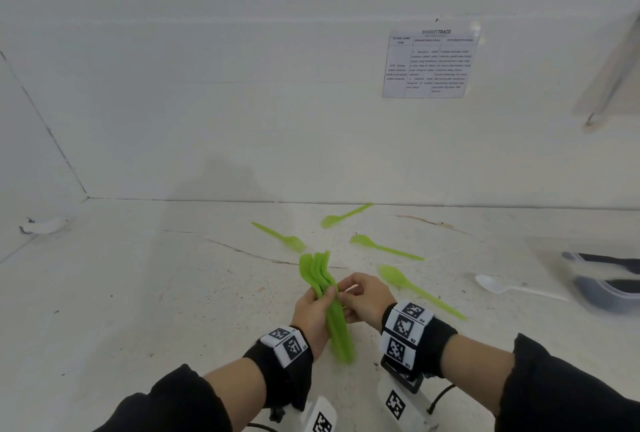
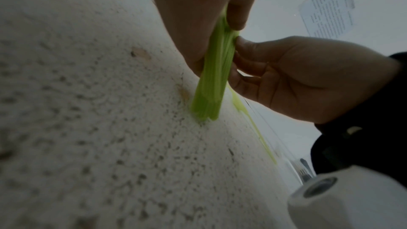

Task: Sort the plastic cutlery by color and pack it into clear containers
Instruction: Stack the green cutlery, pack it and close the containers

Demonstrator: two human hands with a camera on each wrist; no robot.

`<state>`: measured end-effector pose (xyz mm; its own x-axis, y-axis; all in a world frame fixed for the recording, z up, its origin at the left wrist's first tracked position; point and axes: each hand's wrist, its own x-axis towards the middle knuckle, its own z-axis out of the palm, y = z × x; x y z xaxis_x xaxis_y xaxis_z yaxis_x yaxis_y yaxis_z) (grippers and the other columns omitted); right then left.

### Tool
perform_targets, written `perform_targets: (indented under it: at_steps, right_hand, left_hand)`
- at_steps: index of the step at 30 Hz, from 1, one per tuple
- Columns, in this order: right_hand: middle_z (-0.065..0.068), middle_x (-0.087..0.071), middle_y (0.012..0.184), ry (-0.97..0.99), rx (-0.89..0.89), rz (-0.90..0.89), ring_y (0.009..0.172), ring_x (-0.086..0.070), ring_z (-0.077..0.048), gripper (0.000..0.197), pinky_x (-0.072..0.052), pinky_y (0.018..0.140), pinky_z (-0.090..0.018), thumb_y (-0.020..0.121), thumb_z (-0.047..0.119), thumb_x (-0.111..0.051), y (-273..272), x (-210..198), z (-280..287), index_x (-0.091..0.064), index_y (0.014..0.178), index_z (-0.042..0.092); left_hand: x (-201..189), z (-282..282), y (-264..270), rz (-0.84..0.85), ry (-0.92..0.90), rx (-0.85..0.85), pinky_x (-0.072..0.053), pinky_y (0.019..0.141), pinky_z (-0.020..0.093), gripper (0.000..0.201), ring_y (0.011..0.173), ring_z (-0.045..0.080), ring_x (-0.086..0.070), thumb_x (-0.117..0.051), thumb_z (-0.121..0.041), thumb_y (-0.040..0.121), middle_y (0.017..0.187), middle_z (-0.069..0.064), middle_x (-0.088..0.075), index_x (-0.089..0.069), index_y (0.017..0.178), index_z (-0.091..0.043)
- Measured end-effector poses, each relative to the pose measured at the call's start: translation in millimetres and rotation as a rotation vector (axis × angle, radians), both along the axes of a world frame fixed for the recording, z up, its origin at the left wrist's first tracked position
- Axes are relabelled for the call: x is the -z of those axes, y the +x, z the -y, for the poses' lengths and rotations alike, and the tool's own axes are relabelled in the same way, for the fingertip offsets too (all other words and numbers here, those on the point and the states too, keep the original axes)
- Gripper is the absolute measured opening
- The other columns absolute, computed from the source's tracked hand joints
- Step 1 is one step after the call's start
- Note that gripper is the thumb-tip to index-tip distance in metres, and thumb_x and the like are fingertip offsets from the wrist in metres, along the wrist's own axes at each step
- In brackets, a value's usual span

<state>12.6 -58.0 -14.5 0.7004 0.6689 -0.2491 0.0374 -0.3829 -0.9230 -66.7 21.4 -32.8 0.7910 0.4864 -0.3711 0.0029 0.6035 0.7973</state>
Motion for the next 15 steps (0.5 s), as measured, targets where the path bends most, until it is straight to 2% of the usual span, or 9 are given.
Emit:
perform_targets:
  at_steps: [3, 5, 7, 11, 13, 15]
  right_hand:
    - [-0.001, -0.06, 0.072, -0.011, 0.001, 0.009, 0.06, -0.058, -0.014, 0.014, -0.052, 0.059, -0.024, 0.086, 0.013, -0.061, 1.0, 6.4, -1.8, -0.054, 0.076, 0.019]
    - [-0.001, -0.06, 0.071, 0.012, 0.002, -0.007, 0.056, -0.057, -0.01, 0.015, -0.048, 0.056, -0.021, 0.086, 0.011, -0.062, 1.8, 8.4, -2.5, -0.053, 0.077, 0.018]
    - [-0.001, -0.06, 0.07, 0.043, -0.008, -0.044, 0.049, -0.057, -0.004, 0.011, -0.047, 0.052, -0.018, 0.087, 0.007, -0.06, 2.1, 7.5, -2.4, -0.054, 0.083, 0.016]
    - [-0.004, -0.065, 0.077, 0.059, -0.071, -0.086, 0.067, -0.063, -0.012, 0.016, -0.055, 0.066, -0.023, 0.09, 0.003, -0.055, 1.5, 6.3, -5.5, -0.06, 0.094, 0.017]
    - [-0.003, -0.066, 0.078, 0.041, -0.072, -0.072, 0.067, -0.063, -0.011, 0.013, -0.055, 0.066, -0.023, 0.09, 0.006, -0.056, 1.3, 6.3, -6.3, -0.06, 0.094, 0.018]
    - [-0.003, -0.066, 0.079, 0.022, -0.078, -0.067, 0.065, -0.063, -0.011, 0.014, -0.055, 0.063, -0.023, 0.09, 0.008, -0.057, 0.8, 5.6, -7.0, -0.059, 0.087, 0.022]
  left_hand:
    - [-0.6, 1.9, 1.9, -0.03, 0.042, 0.036, -0.056, 0.072, 0.038, 0.02, 0.088, 0.025, -0.066, -0.033, -0.009, 0.101, 0.1, 0.012, -0.068, -0.049, 0.112, -0.002]
    - [-1.4, 1.4, 3.2, -0.02, 0.066, 0.028, -0.057, 0.074, 0.039, 0.02, 0.088, 0.024, -0.066, -0.03, -0.004, 0.101, 0.101, 0.014, -0.067, -0.048, 0.109, -0.003]
    - [-2.1, 0.8, 3.4, -0.015, 0.071, 0.022, -0.056, 0.078, 0.042, 0.022, 0.092, 0.028, -0.064, -0.03, -0.002, 0.1, 0.11, 0.021, -0.063, -0.047, 0.115, -0.001]
    - [0.5, -3.7, 3.1, -0.013, 0.068, 0.008, -0.058, 0.072, 0.037, 0.031, 0.093, 0.03, -0.063, -0.033, -0.001, 0.099, 0.121, 0.03, -0.056, -0.043, 0.127, 0.008]
    - [0.2, -5.4, 2.5, -0.021, 0.094, 0.039, -0.059, 0.07, 0.034, 0.032, 0.092, 0.028, -0.064, -0.032, -0.004, 0.1, 0.12, 0.028, -0.058, -0.043, 0.127, 0.008]
    - [-0.6, -5.8, 1.1, -0.044, 0.098, 0.081, -0.058, 0.065, 0.029, 0.031, 0.089, 0.022, -0.063, -0.031, -0.013, 0.102, 0.111, 0.019, -0.063, -0.047, 0.124, 0.002]
